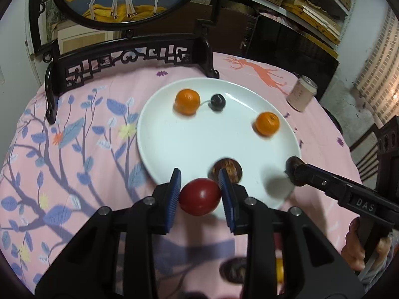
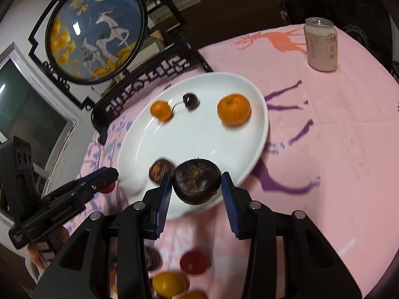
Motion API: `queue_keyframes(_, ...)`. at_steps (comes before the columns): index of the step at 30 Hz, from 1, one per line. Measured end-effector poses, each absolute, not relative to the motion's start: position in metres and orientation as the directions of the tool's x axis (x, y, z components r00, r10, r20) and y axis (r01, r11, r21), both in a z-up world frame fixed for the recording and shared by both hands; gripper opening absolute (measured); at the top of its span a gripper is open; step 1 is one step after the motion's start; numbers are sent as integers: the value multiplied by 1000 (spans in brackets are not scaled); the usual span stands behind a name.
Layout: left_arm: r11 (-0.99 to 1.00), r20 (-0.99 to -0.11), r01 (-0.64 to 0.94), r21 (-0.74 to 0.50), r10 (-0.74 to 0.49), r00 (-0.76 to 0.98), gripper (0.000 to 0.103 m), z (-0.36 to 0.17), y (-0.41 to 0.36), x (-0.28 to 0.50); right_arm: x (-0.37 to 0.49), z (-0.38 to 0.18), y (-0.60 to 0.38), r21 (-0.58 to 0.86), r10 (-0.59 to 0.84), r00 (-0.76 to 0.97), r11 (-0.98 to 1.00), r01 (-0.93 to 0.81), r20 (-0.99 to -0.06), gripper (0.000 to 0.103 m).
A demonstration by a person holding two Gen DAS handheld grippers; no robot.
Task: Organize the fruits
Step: 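Place the tomato and dark brown fruit on the white plate, opening both tools, then grasp another dark brown fruit with the left tool while the right tool grasps a red tomato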
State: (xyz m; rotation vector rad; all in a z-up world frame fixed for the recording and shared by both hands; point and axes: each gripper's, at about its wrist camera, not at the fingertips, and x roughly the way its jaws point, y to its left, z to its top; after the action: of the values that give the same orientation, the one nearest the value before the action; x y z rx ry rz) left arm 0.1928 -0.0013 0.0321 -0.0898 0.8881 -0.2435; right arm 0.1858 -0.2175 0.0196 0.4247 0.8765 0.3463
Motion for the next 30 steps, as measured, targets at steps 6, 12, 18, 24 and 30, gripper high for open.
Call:
queue_keyframes(6,966,-750,175,-189,-257,610,45,30,0,190,177,25,-233,537,481,631,835,-119,-608,65)
queue_keyframes(12,966,-746,162,-202,-259,613,45,27,18,168,156,21,-230,550,519,587,822,-145,-621,65)
queue_keyframes(18,971,-766,142,-191,-238,597,50,13,39,137,126,13,-218,539,538,537,824,-173,-650,65)
queue_keyframes(24,950,-762,244,-196,-304,572,57,9,24,114,107,15,-220,549,545,534,818,-172,-646,65)
queue_keyframes(30,912,-781,373,-174,-358,511,57,2,-12,102,107,15,-228,563,546,542,812,-154,-639,65)
